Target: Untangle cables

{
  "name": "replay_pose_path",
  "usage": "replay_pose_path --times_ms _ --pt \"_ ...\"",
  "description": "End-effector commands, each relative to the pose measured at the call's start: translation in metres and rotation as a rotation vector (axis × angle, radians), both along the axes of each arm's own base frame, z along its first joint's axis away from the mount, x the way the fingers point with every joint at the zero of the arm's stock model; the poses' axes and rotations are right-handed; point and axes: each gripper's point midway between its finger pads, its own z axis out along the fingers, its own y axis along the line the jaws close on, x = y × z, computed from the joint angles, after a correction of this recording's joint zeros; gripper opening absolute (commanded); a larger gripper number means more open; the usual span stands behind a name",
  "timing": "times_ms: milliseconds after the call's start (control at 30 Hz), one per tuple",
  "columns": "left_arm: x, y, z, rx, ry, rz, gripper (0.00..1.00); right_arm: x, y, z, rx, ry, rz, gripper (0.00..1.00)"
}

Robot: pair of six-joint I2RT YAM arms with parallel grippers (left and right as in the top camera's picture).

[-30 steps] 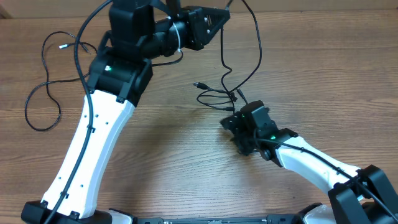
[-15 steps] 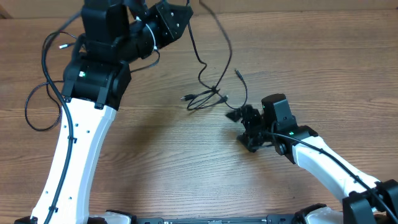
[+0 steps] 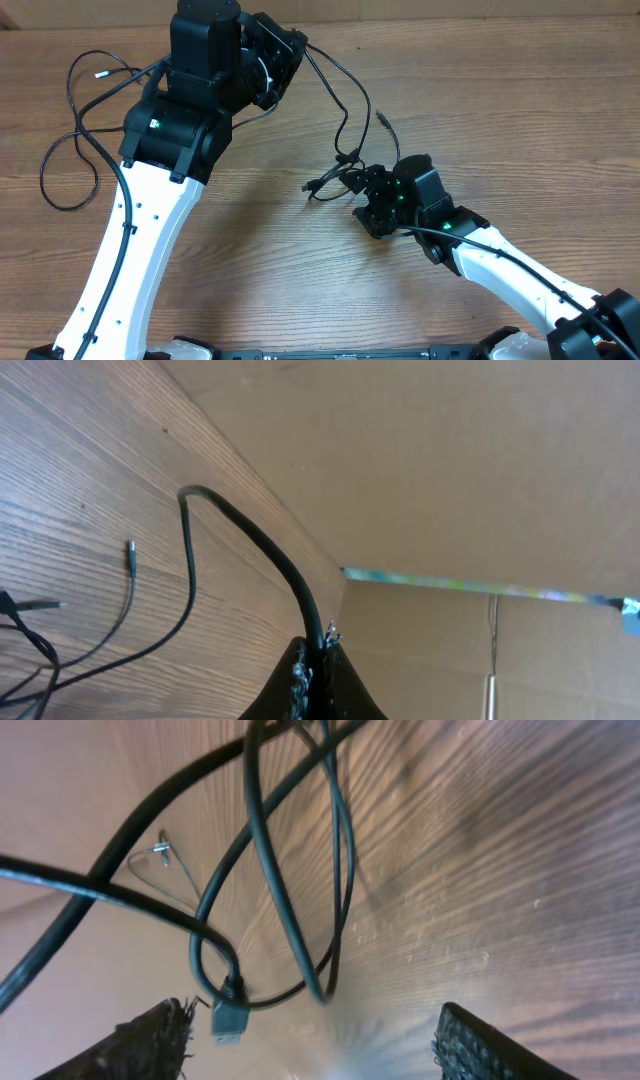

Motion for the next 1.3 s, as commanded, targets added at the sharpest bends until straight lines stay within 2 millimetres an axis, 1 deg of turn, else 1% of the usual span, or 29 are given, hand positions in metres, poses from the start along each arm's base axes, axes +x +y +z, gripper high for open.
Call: replay_pose_path --times_ms 0,133,233,367,400,500,567,600,667,733,800,833,967,1067,1133,1167,1200,1267 --pt "0.000 0.005 0.014 -0.067 0.006 0.060 0.04 0.017 -0.013 0.000 -0.074 -0.050 -0.143 0.73" --pt "-0.001 0.003 0.015 -0.101 0.026 0.066 0.04 0.021 -0.021 -0.019 -0.149 -0.041 -0.188 0.57" --pt "-0.002 0.002 0.015 -0.110 0.032 0.061 0.04 0.027 -0.023 -0.029 -0.171 -0.044 -0.207 0.56" --pt "-0.002 0.002 0.015 -0.112 0.034 0.061 0.05 0.037 -0.015 -0.027 -0.137 -0.084 -0.207 0.53" --pt "-0.002 0.002 0.015 -0.113 0.034 0.061 0.04 0.039 -0.014 -0.027 -0.133 -0.089 -0.208 0.50" --pt "0.001 0.006 0.015 -0.098 0.020 0.077 0.04 0.039 -0.015 -0.030 -0.161 -0.108 -0.182 0.21" --pt "0.007 0.017 0.017 -0.010 -0.045 0.079 0.04 0.039 -0.021 -0.034 -0.241 -0.152 -0.116 0.04" --pt "0.010 0.023 0.021 0.049 -0.096 0.064 0.04 0.038 -0.029 -0.038 -0.297 -0.169 -0.082 0.04" --pt "0.018 0.038 0.026 0.179 -0.193 0.033 0.04 0.036 -0.053 -0.047 -0.400 -0.160 -0.046 0.04" --pt "0.025 0.058 0.029 0.291 -0.263 0.028 0.04 0.033 -0.086 -0.051 -0.483 -0.113 -0.050 0.04" --pt "0.034 0.089 0.032 0.404 -0.316 0.050 0.04 0.029 -0.134 -0.049 -0.594 -0.040 -0.101 0.04" --pt "0.037 0.104 0.032 0.448 -0.327 0.066 0.04 0.025 -0.163 -0.045 -0.654 0.001 -0.146 0.04" --pt "0.043 0.160 0.029 0.574 -0.328 0.127 0.04 0.014 -0.258 -0.023 -0.839 0.072 -0.286 0.04" --pt "0.043 0.193 0.028 0.671 -0.332 0.156 0.04 0.000 -0.319 -0.014 -0.908 0.113 -0.365 0.04" --pt "0.042 0.211 0.027 0.719 -0.327 0.172 0.04 -0.013 -0.352 -0.014 -0.924 0.159 -0.426 0.04" --pt "0.041 0.219 0.025 0.727 -0.316 0.182 0.04 -0.018 -0.364 -0.015 -0.924 0.177 -0.447 0.04" --pt "0.039 0.226 0.022 0.727 -0.298 0.193 0.04 -0.024 -0.373 -0.016 -0.907 0.192 -0.469 0.04" --pt "0.036 0.230 0.018 0.708 -0.284 0.175 0.04 -0.027 -0.382 -0.017 -0.831 0.195 -0.509 0.04"
